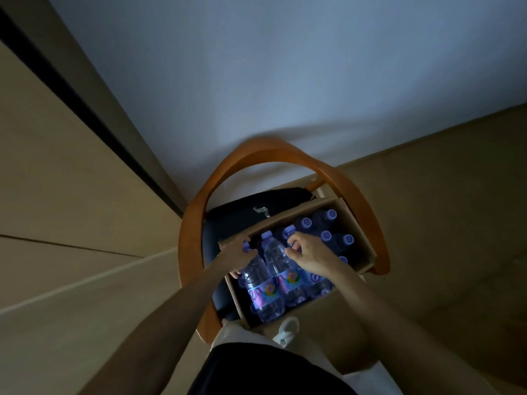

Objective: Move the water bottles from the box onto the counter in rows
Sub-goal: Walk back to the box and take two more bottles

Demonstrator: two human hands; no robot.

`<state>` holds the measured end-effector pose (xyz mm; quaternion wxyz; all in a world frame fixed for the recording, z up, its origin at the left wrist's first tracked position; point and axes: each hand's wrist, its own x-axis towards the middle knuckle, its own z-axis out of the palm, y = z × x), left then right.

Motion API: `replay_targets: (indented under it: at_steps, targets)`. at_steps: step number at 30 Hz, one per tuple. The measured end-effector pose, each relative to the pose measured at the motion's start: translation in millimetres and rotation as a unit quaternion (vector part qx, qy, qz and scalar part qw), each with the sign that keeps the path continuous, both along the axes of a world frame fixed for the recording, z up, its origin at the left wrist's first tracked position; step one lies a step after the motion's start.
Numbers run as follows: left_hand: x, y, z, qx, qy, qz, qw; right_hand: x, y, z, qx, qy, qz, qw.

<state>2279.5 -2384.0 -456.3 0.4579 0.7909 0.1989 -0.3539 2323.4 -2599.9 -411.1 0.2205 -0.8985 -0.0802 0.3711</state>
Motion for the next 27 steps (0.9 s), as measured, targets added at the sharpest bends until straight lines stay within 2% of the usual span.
replay_targets:
  at_steps: [4,9,12,15,19,23,27]
  targets:
    - [-6.9,3.5,-3.8,0.029,-0.031,0.013,0.999,17.5,9.0,-8.0,0.003,0.026,0.037,0.999]
    - [-20.9,6.5,0.8,0.066,-0.072,0.012,0.995,37.1,32.2,-24.8,0.001,0.004,0.104,0.995]
    - [-27.8,5.5,8.9,0.089,-0.067,0.032,0.993,43.5,43.1,-35.5,0.006,-0.01,0.164,0.986]
    - [-38.9,0.1,16.9,0.119,-0.044,0.055,0.99,47.0,46.5,-46.5,-0.018,0.02,0.24,0.97]
    - [-59.4,-9.6,26.2,0.145,-0.016,0.139,0.979,54.5,46.8,-57.5,-0.034,0.038,0.285,0.957]
    - [-81.1,-26.7,31.9,0.222,-0.032,0.233,0.946,59.3,50.7,-59.2,0.009,0.009,0.29,0.957]
    - [-101.8,-42.4,40.5,0.256,-0.042,0.275,0.926,59.6,57.0,-51.9,0.018,-0.013,0.344,0.939]
